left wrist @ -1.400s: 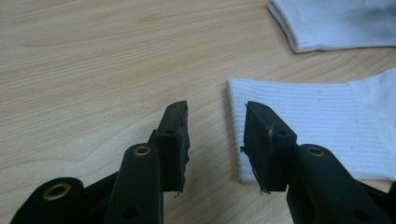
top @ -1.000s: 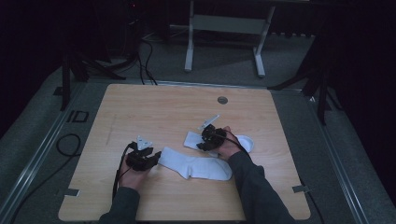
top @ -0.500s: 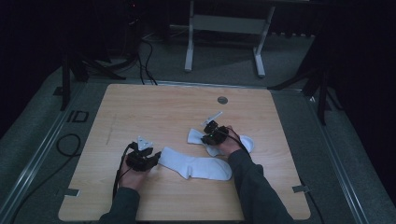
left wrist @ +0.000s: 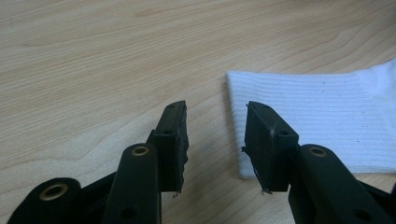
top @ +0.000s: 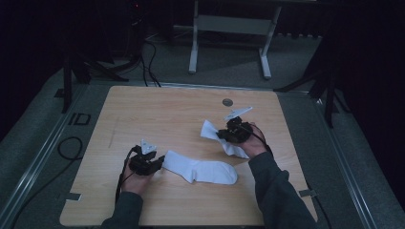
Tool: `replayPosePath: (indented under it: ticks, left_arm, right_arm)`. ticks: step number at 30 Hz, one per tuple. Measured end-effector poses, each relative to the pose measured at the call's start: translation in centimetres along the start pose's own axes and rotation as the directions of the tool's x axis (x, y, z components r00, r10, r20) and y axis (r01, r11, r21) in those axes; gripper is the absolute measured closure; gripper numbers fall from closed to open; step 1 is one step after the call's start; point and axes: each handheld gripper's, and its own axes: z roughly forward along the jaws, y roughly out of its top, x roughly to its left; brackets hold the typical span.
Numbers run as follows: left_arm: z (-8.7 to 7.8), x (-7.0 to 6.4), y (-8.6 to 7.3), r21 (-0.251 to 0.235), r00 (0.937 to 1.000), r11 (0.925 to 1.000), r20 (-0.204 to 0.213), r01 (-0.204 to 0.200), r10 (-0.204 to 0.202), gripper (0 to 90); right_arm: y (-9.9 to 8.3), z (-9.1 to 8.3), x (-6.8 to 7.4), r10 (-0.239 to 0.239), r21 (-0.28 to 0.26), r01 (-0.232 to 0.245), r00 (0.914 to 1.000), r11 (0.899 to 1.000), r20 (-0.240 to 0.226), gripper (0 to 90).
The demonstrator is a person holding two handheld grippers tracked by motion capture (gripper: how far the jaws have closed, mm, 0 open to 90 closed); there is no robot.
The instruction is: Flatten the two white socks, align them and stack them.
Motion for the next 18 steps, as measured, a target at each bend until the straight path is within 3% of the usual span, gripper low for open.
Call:
replayPosePath:
  ticks: [6, 13, 18]
  left_arm:
    - [0.0, 0.0, 0.0, 0.003, 1.0000, 1.0000, -0.004, -0.001, 0.001, 58.0]
    - [0.1, 0.0, 0.0, 0.001, 1.0000, 1.0000, -0.006, 0.005, -0.005, 58.0]
    - [0.0, -0.1, 0.0, 0.003, 1.0000, 1.0000, -0.008, 0.003, -0.003, 57.6]
  right_arm:
    - [0.4, -3.4, 0.2, -0.018, -0.052, 0.020, 0.9996, 0.998, 0.022, 84.2]
    - [0.9, -5.9, 0.5, -0.033, -0.102, 0.036, 0.9990, 0.994, 0.031, 84.2]
    - [1.4, -8.3, 1.2, -0.065, -0.161, 0.069, 0.9973, 0.984, 0.034, 84.1]
